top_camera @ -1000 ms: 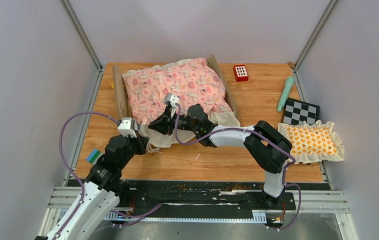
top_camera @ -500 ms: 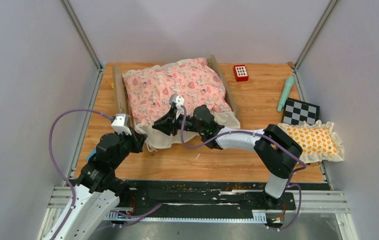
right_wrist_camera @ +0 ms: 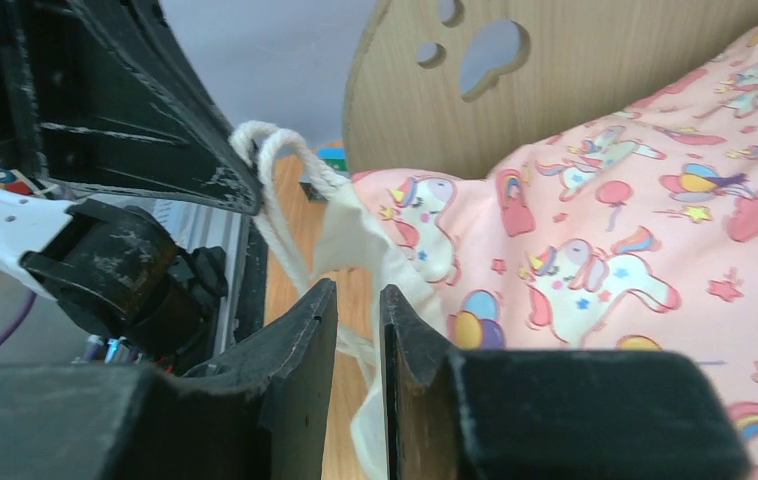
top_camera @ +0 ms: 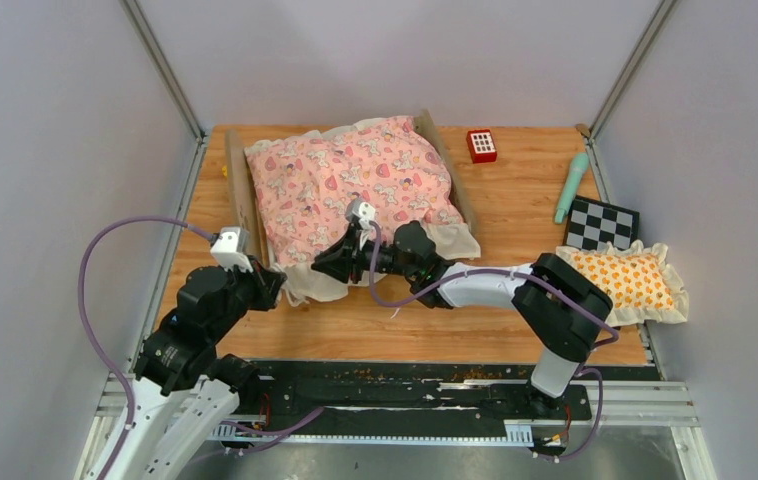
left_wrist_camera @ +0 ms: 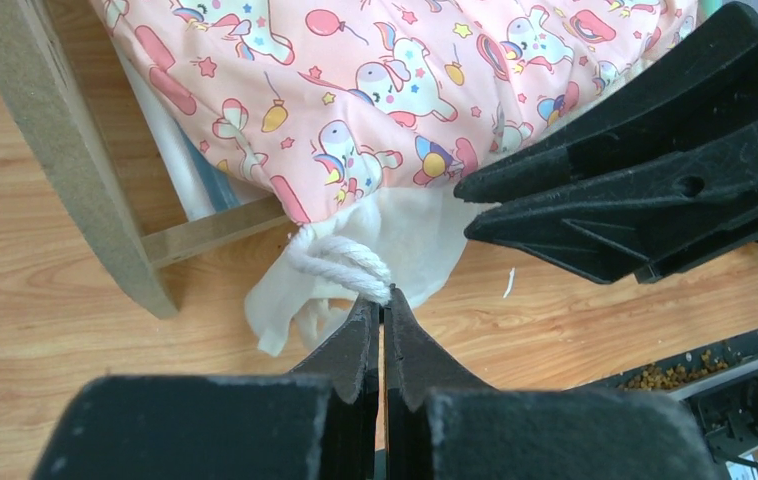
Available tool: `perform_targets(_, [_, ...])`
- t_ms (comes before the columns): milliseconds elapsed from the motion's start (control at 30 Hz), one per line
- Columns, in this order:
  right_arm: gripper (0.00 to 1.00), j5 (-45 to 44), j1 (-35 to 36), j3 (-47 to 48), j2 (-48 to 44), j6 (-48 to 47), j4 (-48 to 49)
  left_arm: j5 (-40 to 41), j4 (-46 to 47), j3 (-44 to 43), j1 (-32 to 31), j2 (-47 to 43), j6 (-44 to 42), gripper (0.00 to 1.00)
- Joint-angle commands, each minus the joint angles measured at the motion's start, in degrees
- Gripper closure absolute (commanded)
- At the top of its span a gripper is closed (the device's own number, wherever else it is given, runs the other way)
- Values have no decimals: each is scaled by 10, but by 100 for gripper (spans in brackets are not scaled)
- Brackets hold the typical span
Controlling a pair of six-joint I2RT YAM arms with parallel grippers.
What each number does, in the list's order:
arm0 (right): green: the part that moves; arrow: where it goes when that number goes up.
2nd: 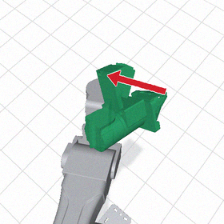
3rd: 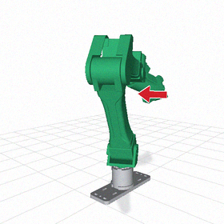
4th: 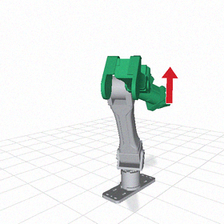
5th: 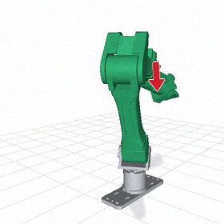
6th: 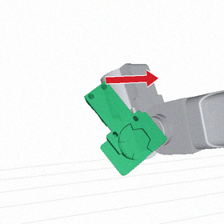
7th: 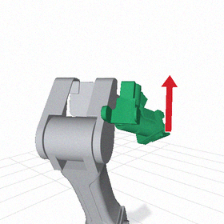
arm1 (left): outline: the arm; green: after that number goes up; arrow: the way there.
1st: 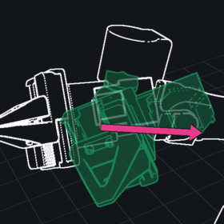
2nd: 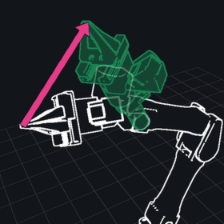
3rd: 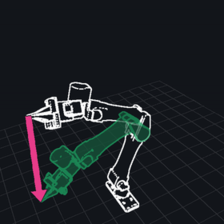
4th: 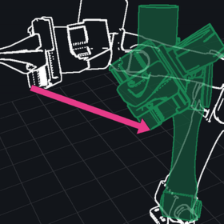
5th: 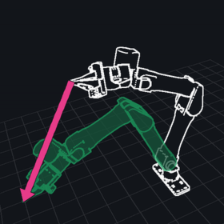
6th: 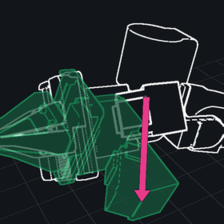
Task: Set up the pet bed
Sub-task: Cross the ropes on the bed frame.
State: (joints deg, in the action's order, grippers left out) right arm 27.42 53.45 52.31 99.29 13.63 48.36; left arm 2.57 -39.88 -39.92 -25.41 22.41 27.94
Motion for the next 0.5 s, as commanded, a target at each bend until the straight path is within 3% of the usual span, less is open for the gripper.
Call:
perform_targets(0, [77,21,25,4,-2,29,59,-5,-23,-21,3,3,-3,100])
perform_targets(467, [72,44,63,48,78,25,73,-14,-22,-27,3,7,-5,100])
